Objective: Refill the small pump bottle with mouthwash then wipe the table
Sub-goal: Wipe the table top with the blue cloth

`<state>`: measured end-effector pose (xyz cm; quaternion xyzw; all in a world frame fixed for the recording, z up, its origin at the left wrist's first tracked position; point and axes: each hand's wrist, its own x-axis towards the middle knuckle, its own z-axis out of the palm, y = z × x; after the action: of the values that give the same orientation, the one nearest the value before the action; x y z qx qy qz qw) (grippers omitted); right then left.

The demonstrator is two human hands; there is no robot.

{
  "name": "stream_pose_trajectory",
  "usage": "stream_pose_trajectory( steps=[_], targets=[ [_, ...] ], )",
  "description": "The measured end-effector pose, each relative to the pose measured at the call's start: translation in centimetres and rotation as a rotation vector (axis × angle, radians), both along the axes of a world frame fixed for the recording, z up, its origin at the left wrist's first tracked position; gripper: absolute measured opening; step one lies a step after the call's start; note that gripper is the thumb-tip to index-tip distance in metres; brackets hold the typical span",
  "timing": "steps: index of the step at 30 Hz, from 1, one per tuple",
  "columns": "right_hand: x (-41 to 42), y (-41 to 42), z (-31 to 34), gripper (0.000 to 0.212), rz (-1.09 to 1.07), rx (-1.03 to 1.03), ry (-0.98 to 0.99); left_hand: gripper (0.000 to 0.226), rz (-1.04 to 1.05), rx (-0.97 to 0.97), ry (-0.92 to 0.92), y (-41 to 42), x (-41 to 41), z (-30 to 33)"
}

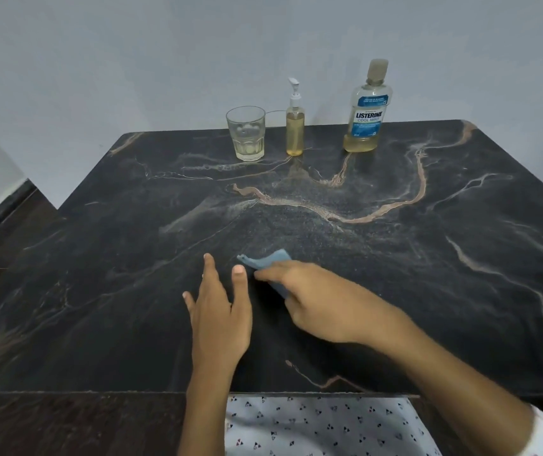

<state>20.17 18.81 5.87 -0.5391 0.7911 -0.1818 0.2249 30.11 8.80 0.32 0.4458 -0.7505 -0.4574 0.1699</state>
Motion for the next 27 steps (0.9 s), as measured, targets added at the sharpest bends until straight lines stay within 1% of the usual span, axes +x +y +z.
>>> stream_pose_trajectory(
  steps=[1,2,4,5,6,7,8,9,10,11,13,14,15,18,20,23,25,27],
  targets=[
    [-0.3,0.9,0.4,0.054,-0.024,-0.076,-0.101,0.067,0.002,0.001,0.004,0.0,-0.1,0.0],
    [-1.0,1.7,0.6,0.054,-0.079,-0.156,-0.157,0.067,0.000,-0.004,0.007,0.1,-0.1,0.0],
    [-2.8,3.4,0.1,0.053,-0.250,-0.282,-0.191,0.067,-0.014,-0.025,0.003,0.3,-0.1,0.0],
    [-3.8,4.3,-0.5,0.053,-0.340,-0.298,-0.157,0.067,-0.022,-0.034,0.000,0.4,-0.1,0.0],
    [-4.7,5.1,-1.2,0.052,-0.431,-0.258,-0.076,0.066,-0.027,-0.040,-0.003,0.4,0.0,0.0],
    [-5.5,5.8,-2.0,0.050,-0.507,-0.158,0.052,0.067,-0.028,-0.043,-0.005,0.4,0.0,-0.1],
    [-6.0,6.3,-2.8,0.048,-0.560,-0.053,0.196,0.067,-0.029,-0.045,-0.006,0.3,0.0,-0.1],
    [-6.2,6.7,-3.7,0.045,-0.585,0.010,0.316,0.067,-0.029,-0.047,-0.010,0.3,-0.1,-0.1],
    [-6.1,6.7,-4.5,0.043,-0.595,0.016,0.375,0.067,-0.029,-0.048,-0.015,0.3,-0.1,-0.1],
    [-5.7,6.3,-5.2,0.044,-0.594,0.007,0.377,0.067,-0.031,-0.049,-0.019,0.3,-0.2,-0.1],
    [-4.9,4.8,-6.5,0.061,-0.557,0.021,0.362,0.067,-0.039,-0.056,-0.027,0.4,-0.3,-0.1],
    [-4.5,3.7,-7.0,0.068,-0.523,0.043,0.393,0.067,-0.041,-0.061,-0.030,0.4,-0.3,-0.1],
    [-4.2,2.5,-7.4,0.071,-0.488,0.053,0.424,0.067,-0.042,-0.065,-0.033,0.5,-0.4,-0.1],
    [-2.9,-1.6,-7.4,0.067,-0.349,0.014,0.429,0.065,-0.031,-0.072,-0.020,0.4,-0.5,0.0],
    [-1.1,-3.6,-7.2,0.062,-0.214,-0.022,0.410,0.064,-0.017,-0.074,0.003,0.3,-0.3,0.1],
    [2.5,-3.8,-7.0,0.061,0.015,-0.082,0.370,0.064,0.001,-0.095,0.004,-0.3,0.3,0.2],
    [4.0,-2.1,-6.9,0.061,0.061,-0.115,0.323,0.064,0.014,-0.086,-0.002,-0.6,0.6,0.2],
    [4.6,0.3,-7.0,0.065,0.020,-0.106,0.320,0.065,0.007,-0.075,-0.011,-0.7,0.8,0.2]
  ],
)
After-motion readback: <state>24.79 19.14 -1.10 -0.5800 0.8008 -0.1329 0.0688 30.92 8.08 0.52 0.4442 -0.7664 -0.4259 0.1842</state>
